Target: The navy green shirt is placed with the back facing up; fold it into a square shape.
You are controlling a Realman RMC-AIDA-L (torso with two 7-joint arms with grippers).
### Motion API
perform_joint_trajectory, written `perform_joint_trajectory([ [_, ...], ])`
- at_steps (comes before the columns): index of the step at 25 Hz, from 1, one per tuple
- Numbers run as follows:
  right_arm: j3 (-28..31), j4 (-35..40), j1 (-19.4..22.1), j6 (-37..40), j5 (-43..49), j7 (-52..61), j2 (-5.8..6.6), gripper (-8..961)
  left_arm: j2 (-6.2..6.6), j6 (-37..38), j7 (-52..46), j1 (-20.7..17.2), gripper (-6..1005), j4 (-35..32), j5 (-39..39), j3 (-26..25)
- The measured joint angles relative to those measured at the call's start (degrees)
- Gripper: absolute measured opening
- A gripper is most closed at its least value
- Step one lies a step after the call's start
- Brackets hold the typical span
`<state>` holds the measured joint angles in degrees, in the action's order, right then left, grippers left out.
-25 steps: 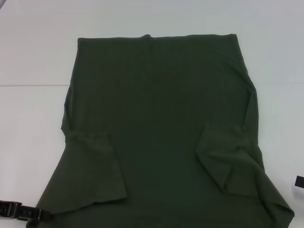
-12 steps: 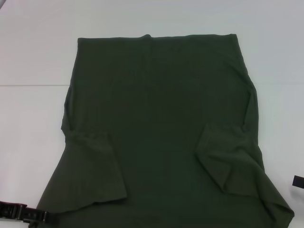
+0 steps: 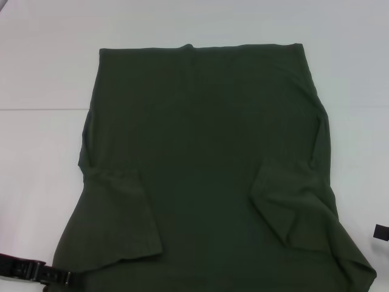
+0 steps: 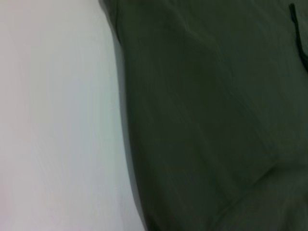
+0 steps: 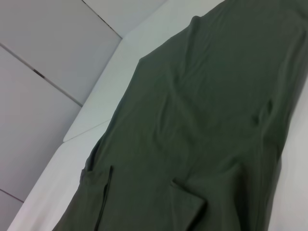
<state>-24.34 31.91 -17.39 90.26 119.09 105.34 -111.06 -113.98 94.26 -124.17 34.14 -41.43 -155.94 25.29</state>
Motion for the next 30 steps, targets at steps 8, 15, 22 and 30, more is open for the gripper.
perform_joint_trajectory([
  [8,0.0,0.0,-0.3,0.0,0.0,0.0,-0.11,795,-0.21,-0.4,-0.1,0.5,841,0.1,0.2,0.5],
  [15,0.0,0.0,-0.4,0.0,0.0,0.0,-0.12,794,-0.19,0.1,-0.1,1.0,841,0.0,0.3,2.9],
  [22,0.0,0.0,-0.6,0.2,0.0,0.3,-0.12,795,-0.58,-1.0,-0.7,1.5,663,-0.4,0.1,5.5],
  [30,0.1,0.0,-0.8,0.8,-0.1,0.4,-0.06,795,-0.96,-2.7,-0.9,1.5,358,-1.0,0.0,7.0],
])
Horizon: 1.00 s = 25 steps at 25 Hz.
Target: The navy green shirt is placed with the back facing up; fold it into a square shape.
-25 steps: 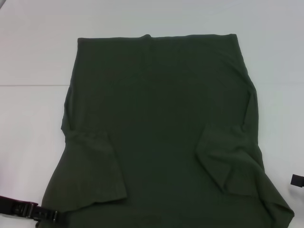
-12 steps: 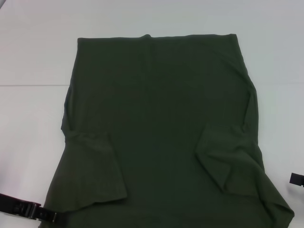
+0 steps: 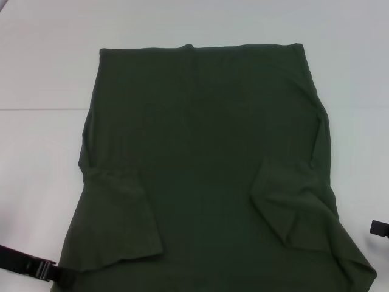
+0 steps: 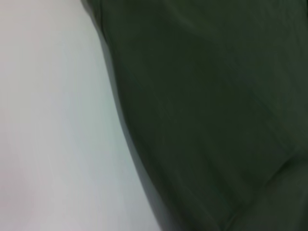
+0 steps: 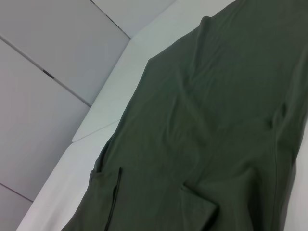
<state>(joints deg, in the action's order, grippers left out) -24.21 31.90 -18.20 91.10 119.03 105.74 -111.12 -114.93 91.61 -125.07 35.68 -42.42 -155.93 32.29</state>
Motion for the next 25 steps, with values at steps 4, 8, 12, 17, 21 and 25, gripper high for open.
perform_joint_trajectory([
  [4,0.0,0.0,-0.2,0.0,0.0,0.0,0.02,795,0.0,0.4,0.0,0.3,251,0.0,0.0,0.2],
  [8,-0.1,0.0,-0.4,0.0,0.0,-0.2,-0.01,794,0.18,0.6,0.0,0.3,105,0.1,0.2,0.1],
  [12,-0.2,0.0,-0.7,0.0,1.6,2.1,0.56,794,0.38,1.8,0.0,0.2,26,0.1,0.5,-1.0],
  [17,-0.2,2.0,-1.6,1.0,6.1,9.5,1.34,792,0.4,2.5,-0.1,0.2,26,0.1,0.5,-2.0],
  [21,-0.3,6.1,-3.0,2.6,12.0,16.9,1.4,790,0.48,2.9,-0.1,0.2,26,0.0,0.6,-2.1],
  [25,-0.3,6.8,-4.9,2.3,17.9,19.6,1.31,790,0.5,3.0,-0.1,0.2,26,0.0,1.1,-2.1],
])
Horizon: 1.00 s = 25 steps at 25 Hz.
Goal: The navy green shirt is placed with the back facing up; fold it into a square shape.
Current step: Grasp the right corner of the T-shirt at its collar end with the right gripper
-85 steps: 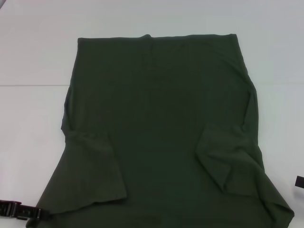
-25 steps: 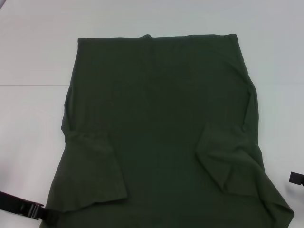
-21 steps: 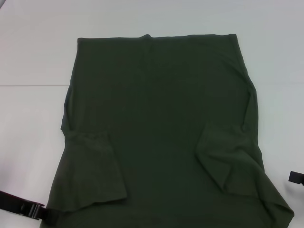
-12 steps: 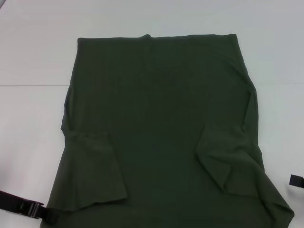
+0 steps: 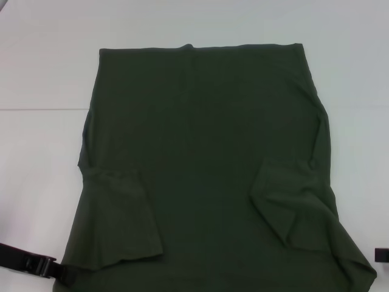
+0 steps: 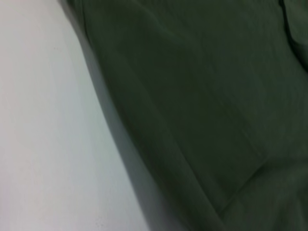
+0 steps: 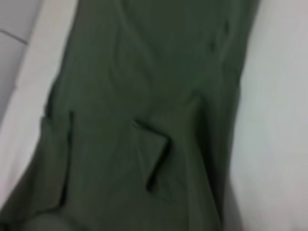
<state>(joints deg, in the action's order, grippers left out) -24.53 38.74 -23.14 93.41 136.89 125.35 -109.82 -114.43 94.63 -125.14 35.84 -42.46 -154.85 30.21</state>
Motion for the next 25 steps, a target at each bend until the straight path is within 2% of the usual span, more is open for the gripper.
perform_joint_trajectory([
  [6,-0.5,-0.8,-1.5,-1.7,2.7,0.0,-1.16,790,-0.01,0.1,0.3,-0.1,26,0.0,0.3,0.0],
  [25,-3.7,-2.4,-3.9,-3.2,3.0,-0.2,-2.12,791,0.0,0.4,0.1,0.2,27,-0.1,0.3,0.0],
])
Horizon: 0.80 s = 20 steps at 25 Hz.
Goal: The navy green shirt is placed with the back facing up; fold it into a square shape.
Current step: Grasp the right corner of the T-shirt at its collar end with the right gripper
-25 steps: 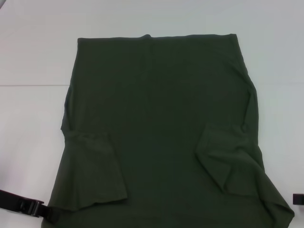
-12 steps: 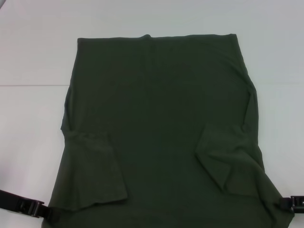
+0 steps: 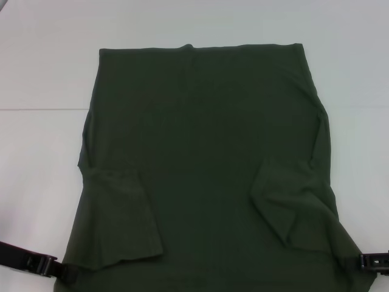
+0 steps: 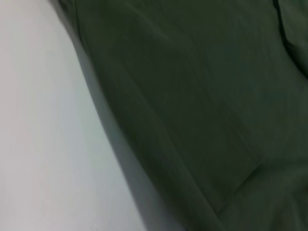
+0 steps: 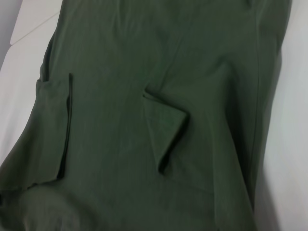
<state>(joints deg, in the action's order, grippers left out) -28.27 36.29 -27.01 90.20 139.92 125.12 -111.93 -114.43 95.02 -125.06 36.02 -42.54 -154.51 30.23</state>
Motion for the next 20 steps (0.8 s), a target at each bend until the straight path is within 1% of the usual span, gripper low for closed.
perform_joint_trajectory([
  [6,-0.2,0.0,0.0,-0.9,0.0,-0.1,-0.04,783,0.0,0.0,0.0,0.0,27,-0.1,0.0,0.0],
  [17,-1.2,0.1,-0.1,-1.4,-0.2,-0.6,-0.07,618,0.08,0.0,0.2,0.0,26,-0.2,0.5,0.0],
  [20,-1.2,0.0,-0.2,-1.4,-0.2,-1.1,-0.09,469,0.15,0.0,0.3,0.0,26,-0.2,0.5,0.0],
])
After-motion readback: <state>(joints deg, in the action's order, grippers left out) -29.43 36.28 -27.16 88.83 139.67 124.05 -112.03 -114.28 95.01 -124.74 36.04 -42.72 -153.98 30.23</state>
